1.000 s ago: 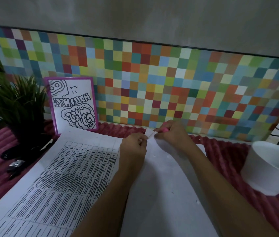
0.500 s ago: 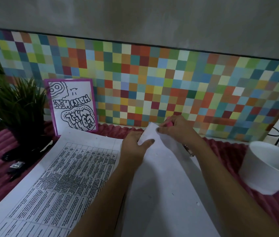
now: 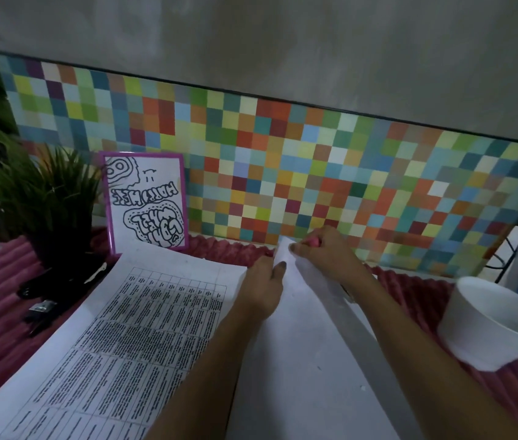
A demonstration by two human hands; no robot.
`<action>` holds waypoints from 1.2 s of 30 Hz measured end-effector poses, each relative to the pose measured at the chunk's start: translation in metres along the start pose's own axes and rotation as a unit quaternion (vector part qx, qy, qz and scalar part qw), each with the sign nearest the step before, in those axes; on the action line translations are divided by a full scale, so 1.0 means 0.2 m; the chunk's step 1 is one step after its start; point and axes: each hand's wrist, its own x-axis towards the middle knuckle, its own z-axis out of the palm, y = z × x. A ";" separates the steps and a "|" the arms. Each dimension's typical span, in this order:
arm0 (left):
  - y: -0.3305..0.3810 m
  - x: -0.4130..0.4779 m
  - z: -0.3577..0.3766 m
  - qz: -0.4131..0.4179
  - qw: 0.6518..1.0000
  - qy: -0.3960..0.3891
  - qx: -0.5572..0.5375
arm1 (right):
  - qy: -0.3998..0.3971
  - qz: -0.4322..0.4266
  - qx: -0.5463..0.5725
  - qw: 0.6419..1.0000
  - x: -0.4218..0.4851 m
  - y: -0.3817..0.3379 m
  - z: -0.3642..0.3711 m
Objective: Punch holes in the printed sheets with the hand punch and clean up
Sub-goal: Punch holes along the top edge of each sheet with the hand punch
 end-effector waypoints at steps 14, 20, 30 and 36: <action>0.01 0.01 -0.05 0.079 0.994 0.071 -0.028 | -0.031 0.071 -0.119 0.990 0.02 -0.09 -0.20; 0.00 0.00 -0.05 0.048 0.988 0.074 -0.126 | -0.048 0.087 -0.121 0.988 0.02 -0.07 -0.21; 0.02 -0.01 -0.02 0.048 0.980 0.056 -0.183 | 0.211 -0.015 0.375 0.903 0.07 -0.15 -0.34; 0.03 -0.03 0.01 0.071 0.975 0.048 -0.206 | 0.175 -0.066 0.583 0.791 0.12 -0.25 -0.17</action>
